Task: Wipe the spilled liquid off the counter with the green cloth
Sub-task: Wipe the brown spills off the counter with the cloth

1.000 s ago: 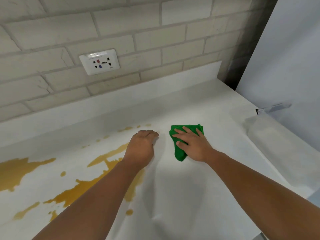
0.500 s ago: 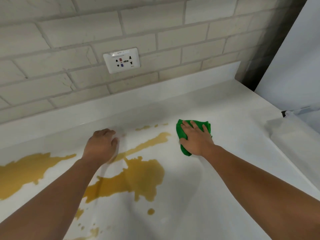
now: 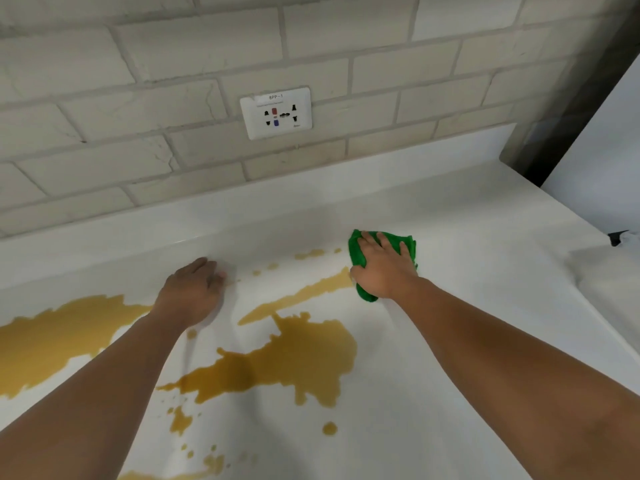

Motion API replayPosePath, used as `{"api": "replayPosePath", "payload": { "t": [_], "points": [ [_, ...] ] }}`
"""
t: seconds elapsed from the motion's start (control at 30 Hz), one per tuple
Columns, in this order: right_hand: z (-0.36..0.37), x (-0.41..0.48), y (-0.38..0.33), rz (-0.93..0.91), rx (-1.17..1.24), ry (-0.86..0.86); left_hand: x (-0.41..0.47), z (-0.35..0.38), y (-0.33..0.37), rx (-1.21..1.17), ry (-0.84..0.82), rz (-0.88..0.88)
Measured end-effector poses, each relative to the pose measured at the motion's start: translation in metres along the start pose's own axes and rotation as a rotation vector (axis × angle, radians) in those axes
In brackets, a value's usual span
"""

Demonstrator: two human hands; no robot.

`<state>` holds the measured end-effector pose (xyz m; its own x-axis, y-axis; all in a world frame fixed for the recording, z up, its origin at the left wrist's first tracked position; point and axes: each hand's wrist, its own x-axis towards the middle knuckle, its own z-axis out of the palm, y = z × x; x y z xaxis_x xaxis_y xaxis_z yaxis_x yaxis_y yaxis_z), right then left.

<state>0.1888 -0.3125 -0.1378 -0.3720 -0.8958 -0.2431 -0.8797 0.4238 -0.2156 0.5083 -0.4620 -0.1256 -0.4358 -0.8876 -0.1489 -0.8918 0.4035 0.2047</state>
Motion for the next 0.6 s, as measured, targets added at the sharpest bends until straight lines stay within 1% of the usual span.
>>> {"api": "replayPosePath", "payload": {
  "t": [0.07,0.13,0.2,0.27,0.33,0.43,0.53,0.6],
  "points": [
    [0.000,0.002,-0.014,-0.085,0.005,-0.012,0.004,-0.003,-0.001,0.004,-0.029,-0.008],
    [0.003,-0.002,-0.023,-0.208,0.017,-0.030,0.007,-0.006,-0.003,-0.003,-0.047,-0.014],
    [0.006,-0.013,-0.019,-0.316,0.048,-0.054,0.009,-0.007,-0.005,0.002,-0.060,-0.017],
    [0.006,-0.023,-0.002,-0.373,0.075,-0.057,0.008,-0.007,-0.006,-0.004,-0.047,-0.021],
    [0.003,-0.032,0.020,-0.352,0.069,-0.049,0.004,-0.005,-0.003,-0.019,-0.001,-0.020],
    [-0.001,-0.027,0.040,-0.195,0.008,-0.016,0.000,-0.002,0.001,-0.019,0.056,-0.008],
    [-0.005,-0.001,0.025,-0.078,-0.024,-0.029,0.001,0.000,0.002,-0.009,0.021,-0.019],
    [-0.006,0.015,-0.001,-0.082,-0.038,-0.046,0.002,-0.002,0.004,-0.017,0.008,-0.033]
  ]
}}
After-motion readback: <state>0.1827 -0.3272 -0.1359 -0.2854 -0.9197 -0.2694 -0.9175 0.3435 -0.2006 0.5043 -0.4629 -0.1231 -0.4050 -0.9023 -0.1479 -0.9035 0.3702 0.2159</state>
